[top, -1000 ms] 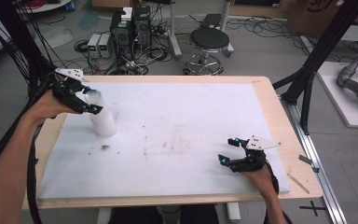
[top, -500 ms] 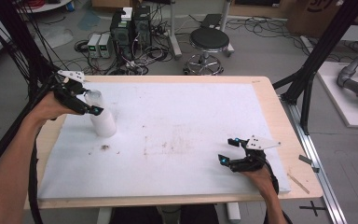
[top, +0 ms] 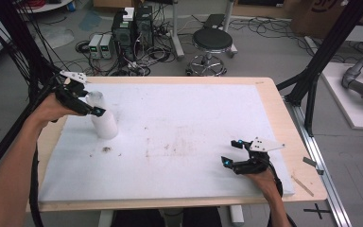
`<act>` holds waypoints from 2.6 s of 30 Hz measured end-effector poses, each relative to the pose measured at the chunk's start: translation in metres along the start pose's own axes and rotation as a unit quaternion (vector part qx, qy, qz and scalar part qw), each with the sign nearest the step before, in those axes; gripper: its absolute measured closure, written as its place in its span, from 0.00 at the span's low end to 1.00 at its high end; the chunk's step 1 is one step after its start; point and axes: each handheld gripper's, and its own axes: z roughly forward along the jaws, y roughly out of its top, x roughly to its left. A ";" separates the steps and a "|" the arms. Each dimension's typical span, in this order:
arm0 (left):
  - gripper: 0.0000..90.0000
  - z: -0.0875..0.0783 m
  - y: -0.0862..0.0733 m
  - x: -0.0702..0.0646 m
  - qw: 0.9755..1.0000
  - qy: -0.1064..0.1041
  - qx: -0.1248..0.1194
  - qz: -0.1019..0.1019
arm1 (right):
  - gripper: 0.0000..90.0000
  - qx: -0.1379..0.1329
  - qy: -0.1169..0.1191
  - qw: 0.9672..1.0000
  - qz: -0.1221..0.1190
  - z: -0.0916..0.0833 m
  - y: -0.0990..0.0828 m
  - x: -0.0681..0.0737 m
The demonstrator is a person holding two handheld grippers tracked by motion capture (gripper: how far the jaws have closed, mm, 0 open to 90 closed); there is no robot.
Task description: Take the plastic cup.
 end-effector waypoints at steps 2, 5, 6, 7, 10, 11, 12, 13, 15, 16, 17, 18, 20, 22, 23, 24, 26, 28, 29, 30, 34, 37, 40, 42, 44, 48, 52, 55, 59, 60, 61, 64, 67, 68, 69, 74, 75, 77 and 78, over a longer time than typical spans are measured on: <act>0.30 0.000 0.000 0.000 1.000 -0.001 0.000 0.000 | 0.21 -0.001 -0.001 1.000 -0.001 0.000 0.000 0.000; 0.33 -0.001 0.000 -0.001 1.000 -0.001 -0.001 -0.002 | 0.21 -0.001 -0.001 1.000 -0.001 0.000 0.000 0.000; 0.33 -0.001 0.000 -0.001 1.000 0.000 0.000 -0.001 | 0.21 -0.001 0.000 1.000 -0.001 0.000 0.000 0.000; 0.33 -0.002 0.000 -0.001 1.000 0.000 0.000 -0.001 | 0.21 -0.001 0.000 1.000 0.000 0.000 0.000 0.000; 0.34 -0.002 0.000 -0.001 1.000 0.001 -0.001 -0.002 | 0.21 -0.001 0.000 1.000 0.000 0.000 0.000 0.000; 0.34 -0.002 0.000 -0.001 1.000 0.001 0.000 -0.001 | 0.21 -0.001 0.000 1.000 0.000 0.000 0.000 0.000; 0.35 -0.002 0.000 -0.001 1.000 0.001 0.000 -0.001 | 0.21 -0.001 0.001 1.000 0.000 0.000 0.000 0.000; 0.35 -0.003 0.000 -0.001 1.000 0.002 0.002 0.001 | 0.21 -0.001 0.000 1.000 0.000 0.000 0.000 0.000; 0.35 -0.003 0.000 -0.001 1.000 0.002 0.000 0.000 | 0.21 -0.001 0.000 1.000 0.000 0.000 0.000 0.000; 0.36 -0.003 0.000 -0.001 1.000 0.003 0.000 -0.001 | 0.21 -0.001 0.001 1.000 0.000 0.000 0.000 0.000; 0.36 -0.003 0.000 -0.002 1.000 0.003 0.000 -0.001 | 0.21 -0.001 0.001 1.000 0.000 0.000 0.000 0.000; 0.36 -0.003 0.000 -0.002 1.000 0.003 -0.001 -0.001 | 0.21 -0.002 0.001 1.000 0.000 0.000 0.000 -0.001; 0.36 -0.004 0.000 -0.003 1.000 0.004 -0.003 -0.004 | 0.21 -0.004 -0.001 1.000 -0.002 0.000 0.000 -0.001; 0.36 -0.005 0.000 -0.003 1.000 0.004 -0.003 -0.003 | 0.21 -0.003 0.001 1.000 -0.002 0.000 0.000 -0.001; 0.36 -0.006 0.000 -0.002 1.000 0.005 -0.003 -0.001 | 0.21 -0.003 0.001 1.000 0.000 0.000 0.000 -0.001; 0.37 -0.007 0.000 -0.003 1.000 0.006 -0.005 -0.003 | 0.21 -0.003 0.001 1.000 0.000 0.000 0.000 -0.001; 0.37 -0.008 0.000 -0.003 1.000 0.004 -0.009 -0.006 | 0.21 -0.002 0.001 1.000 -0.002 0.000 0.000 -0.001; 0.37 -0.009 0.000 -0.003 1.000 0.007 -0.010 -0.008 | 0.21 -0.003 0.000 1.000 -0.001 0.000 0.000 0.000; 0.38 -0.010 0.000 -0.003 1.000 0.008 -0.010 -0.008 | 0.21 -0.002 0.000 1.000 -0.002 0.000 0.000 -0.001; 0.38 -0.010 0.000 -0.003 1.000 0.008 -0.010 -0.007 | 0.21 -0.002 0.000 1.000 -0.002 0.000 0.000 0.000; 0.38 -0.011 0.000 -0.004 1.000 0.008 -0.011 -0.009 | 0.21 -0.002 0.000 1.000 -0.001 0.000 0.000 0.000; 0.38 -0.013 0.002 -0.004 1.000 0.010 -0.007 -0.009 | 0.21 0.000 0.000 1.000 0.001 0.000 0.000 0.000; 0.39 -0.017 0.007 -0.005 1.000 0.011 -0.012 -0.004 | 0.21 0.000 0.000 1.000 0.000 0.000 0.000 0.000; 0.40 -0.019 0.011 -0.007 1.000 0.011 -0.011 -0.004 | 0.21 0.000 0.000 1.000 0.000 0.000 0.000 0.000; 0.40 -0.019 0.011 -0.007 1.000 0.011 -0.008 -0.004 | 0.21 -0.001 0.000 1.000 0.000 0.000 0.000 0.000; 0.41 -0.020 0.011 -0.006 1.000 0.013 -0.008 -0.004 | 0.21 -0.002 0.000 1.000 -0.002 0.000 0.000 0.000; 0.42 -0.023 0.013 -0.007 1.000 0.013 -0.009 -0.005 | 0.21 -0.003 0.001 1.000 -0.002 0.000 0.000 0.000; 0.42 -0.026 0.014 -0.008 1.000 0.015 -0.012 -0.004 | 0.21 -0.003 0.001 1.000 -0.001 0.000 0.000 0.000; 0.42 -0.029 0.013 -0.008 1.000 0.015 -0.015 -0.007 | 0.21 -0.002 0.000 1.000 -0.002 0.000 0.000 0.000; 0.42 -0.029 0.013 -0.008 1.000 0.015 -0.016 -0.007 | 0.21 -0.002 0.000 1.000 -0.002 0.000 0.000 0.000; 0.42 -0.030 0.013 -0.008 1.000 0.015 -0.016 -0.006 | 0.21 -0.002 0.000 1.000 -0.002 0.000 0.000 0.000; 0.43 -0.032 0.012 -0.008 1.000 0.015 -0.017 -0.007 | 0.21 -0.002 0.000 1.000 0.000 0.000 0.000 0.000; 0.43 -0.033 0.013 -0.008 1.000 0.015 -0.019 -0.007 | 0.21 -0.001 0.000 1.000 -0.002 0.000 0.000 0.000; 0.43 -0.034 0.014 -0.008 1.000 0.016 -0.017 -0.007 | 0.21 -0.001 0.000 1.000 0.000 0.000 0.000 0.000; 0.43 -0.034 0.014 -0.008 1.000 0.016 -0.017 -0.007 | 0.21 -0.001 0.000 1.000 0.000 0.000 0.000 0.000; 0.44 -0.040 0.020 -0.010 1.000 0.017 -0.020 -0.003 | 0.21 -0.001 0.000 1.000 0.001 0.000 0.000 0.000; 0.44 -0.041 0.022 -0.011 1.000 0.018 -0.020 -0.002 | 0.21 -0.002 0.000 1.000 0.001 0.000 0.000 0.000; 0.44 -0.042 0.023 -0.011 1.000 0.018 -0.021 -0.001 | 0.21 -0.001 0.001 1.000 0.001 0.000 0.000 0.000; 0.44 -0.045 0.025 -0.012 1.000 0.020 -0.020 0.001 | 0.21 -0.001 0.001 1.000 0.001 0.000 0.000 0.000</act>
